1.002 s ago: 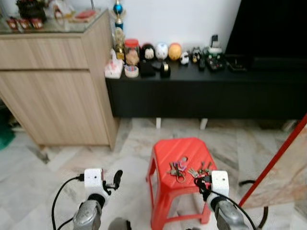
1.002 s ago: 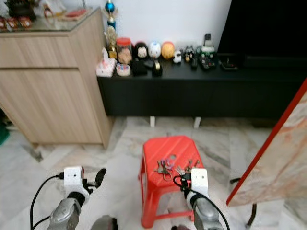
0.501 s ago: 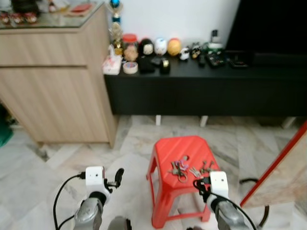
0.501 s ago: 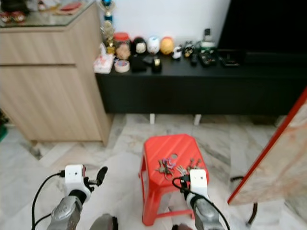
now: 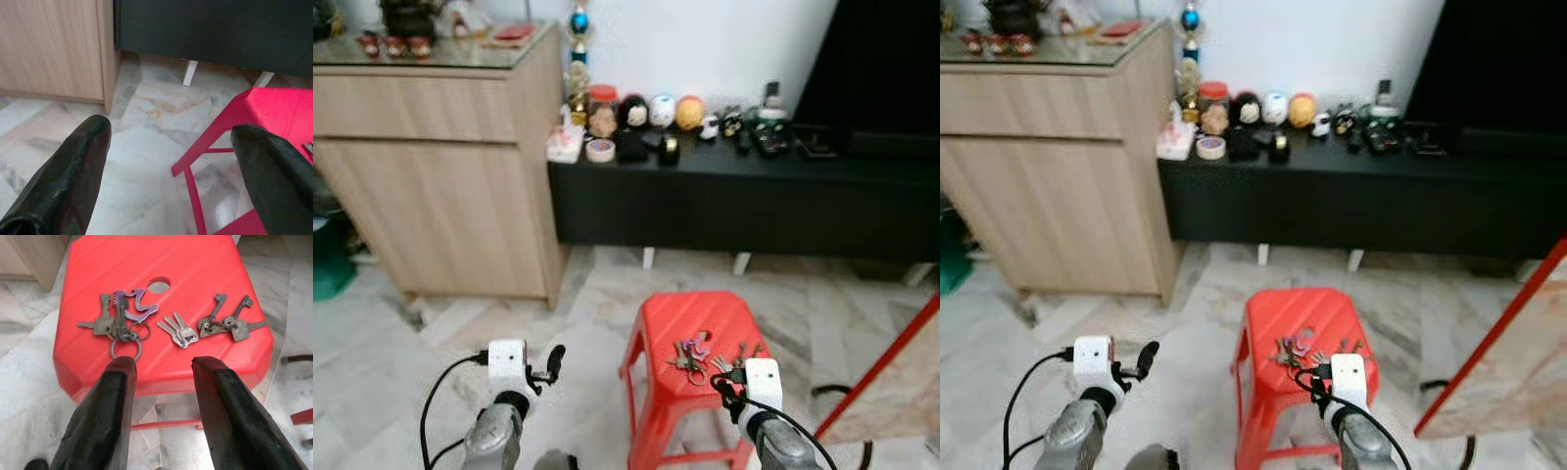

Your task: Hang keys on a hook

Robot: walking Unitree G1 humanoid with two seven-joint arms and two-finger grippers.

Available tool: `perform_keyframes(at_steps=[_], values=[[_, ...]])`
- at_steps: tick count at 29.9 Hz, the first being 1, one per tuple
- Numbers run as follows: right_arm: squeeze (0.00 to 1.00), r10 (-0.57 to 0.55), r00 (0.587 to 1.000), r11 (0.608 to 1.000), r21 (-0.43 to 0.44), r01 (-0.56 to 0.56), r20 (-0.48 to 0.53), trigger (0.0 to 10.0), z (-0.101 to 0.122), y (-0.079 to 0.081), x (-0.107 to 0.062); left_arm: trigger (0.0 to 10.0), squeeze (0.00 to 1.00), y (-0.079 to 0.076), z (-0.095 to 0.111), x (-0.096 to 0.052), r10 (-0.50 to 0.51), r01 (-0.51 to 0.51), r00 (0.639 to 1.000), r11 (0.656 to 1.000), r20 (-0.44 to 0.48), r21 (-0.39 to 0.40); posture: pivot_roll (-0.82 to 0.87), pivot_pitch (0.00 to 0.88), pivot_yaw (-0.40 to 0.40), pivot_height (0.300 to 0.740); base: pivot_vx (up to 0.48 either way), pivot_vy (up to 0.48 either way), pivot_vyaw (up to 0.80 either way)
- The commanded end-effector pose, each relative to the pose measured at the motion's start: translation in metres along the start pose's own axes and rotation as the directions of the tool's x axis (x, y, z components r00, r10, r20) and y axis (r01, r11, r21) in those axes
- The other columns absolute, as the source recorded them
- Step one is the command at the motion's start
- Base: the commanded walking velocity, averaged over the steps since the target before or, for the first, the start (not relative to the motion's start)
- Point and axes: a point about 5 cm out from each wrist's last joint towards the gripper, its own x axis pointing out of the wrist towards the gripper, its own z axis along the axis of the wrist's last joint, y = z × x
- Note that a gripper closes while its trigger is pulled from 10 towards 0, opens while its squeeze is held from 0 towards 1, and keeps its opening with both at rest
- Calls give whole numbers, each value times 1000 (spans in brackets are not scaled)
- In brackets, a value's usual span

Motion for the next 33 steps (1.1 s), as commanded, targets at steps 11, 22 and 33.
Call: perform_keyframes(at_steps=[11,22,33], values=[[0,5,1000,999,-35,-5,-9,10000,3,4,2,10000,0,-7,-1,2,-20,20,1000,1000,-7,7,53,4,-50,649,360,0,60],[0,-13,1000,1000,-19,13,-10,10000,2,-9,0,10000,0,-6,-2,1,-9,9,1000,1000,-7,2,55,8,-54,649,184,0,289],[0,80,997,992,-96,-79,8,10000,14,3,5,10000,0,-3,-1,0,-1,1,1000,1000,-5,5,55,17,-54,649,0,0,0]])
